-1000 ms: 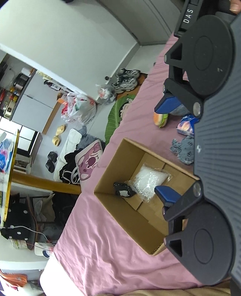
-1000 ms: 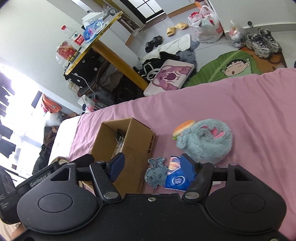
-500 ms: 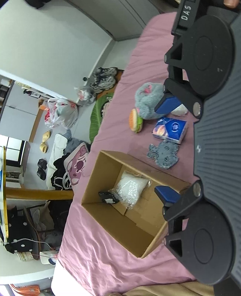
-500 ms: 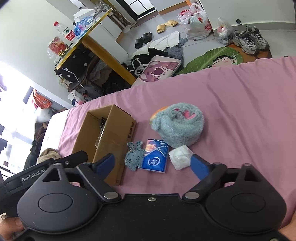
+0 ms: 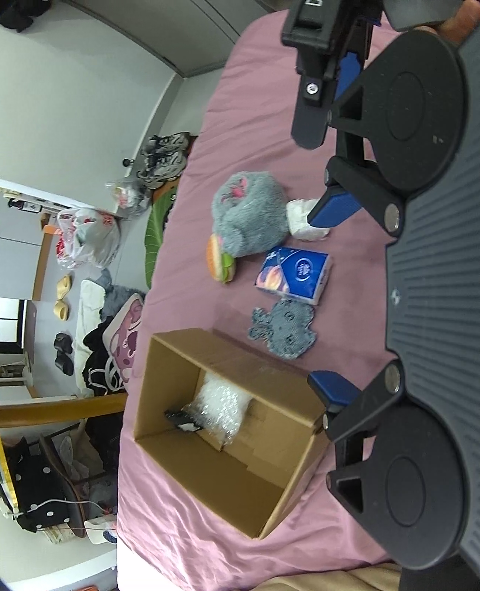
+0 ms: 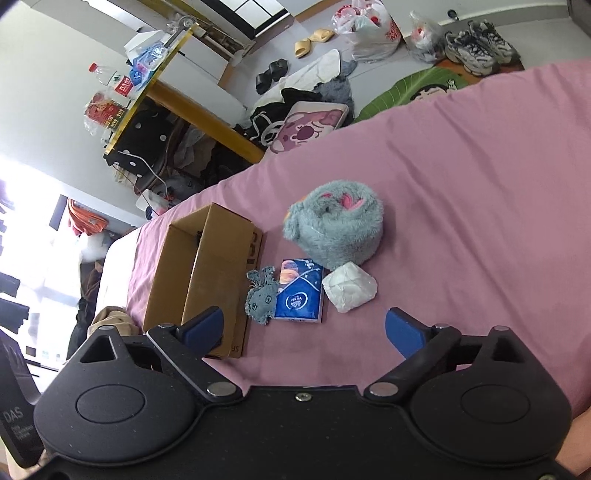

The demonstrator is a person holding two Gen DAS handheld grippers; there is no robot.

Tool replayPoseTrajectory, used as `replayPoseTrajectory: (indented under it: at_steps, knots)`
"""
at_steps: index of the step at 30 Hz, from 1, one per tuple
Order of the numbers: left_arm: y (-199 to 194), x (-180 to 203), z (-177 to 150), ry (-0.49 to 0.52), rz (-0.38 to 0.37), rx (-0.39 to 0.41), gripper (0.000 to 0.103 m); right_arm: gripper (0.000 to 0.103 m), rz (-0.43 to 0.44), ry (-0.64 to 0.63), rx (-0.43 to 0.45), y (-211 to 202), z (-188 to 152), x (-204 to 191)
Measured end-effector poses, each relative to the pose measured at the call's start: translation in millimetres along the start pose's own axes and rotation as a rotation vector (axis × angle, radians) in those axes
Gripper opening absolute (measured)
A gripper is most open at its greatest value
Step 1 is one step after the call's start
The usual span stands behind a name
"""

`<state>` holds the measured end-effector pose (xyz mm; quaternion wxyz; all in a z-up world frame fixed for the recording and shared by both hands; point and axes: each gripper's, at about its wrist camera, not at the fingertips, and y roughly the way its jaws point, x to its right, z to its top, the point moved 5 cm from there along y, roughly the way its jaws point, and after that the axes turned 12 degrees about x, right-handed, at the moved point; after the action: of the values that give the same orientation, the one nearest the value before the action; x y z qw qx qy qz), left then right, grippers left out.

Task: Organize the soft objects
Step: 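Grasp the blue tissue pack with the left tool while the right tool grasps the white plastic bag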

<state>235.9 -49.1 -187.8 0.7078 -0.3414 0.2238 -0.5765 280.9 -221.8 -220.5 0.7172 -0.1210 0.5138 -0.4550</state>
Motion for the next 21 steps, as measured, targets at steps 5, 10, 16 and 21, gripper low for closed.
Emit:
replayPoseTrajectory:
  at_steps: [5,10,16,21]
  knots:
    - [10,9,-10,0.006,0.001,-0.033,0.083,0.096,-0.036,0.031,-0.027,12,-6,12]
    - [24,14,-17,0.013,0.002,-0.058,0.083,0.096,-0.047,0.040,-0.039,16,-10,16]
    - [43,21,-18,0.047,0.012,-0.065,0.083,0.096,-0.062,0.072,-0.033,21,-9,25]
    - [57,27,-17,0.098,0.010,-0.057,0.083,0.096,-0.075,0.100,-0.030,29,-4,31]
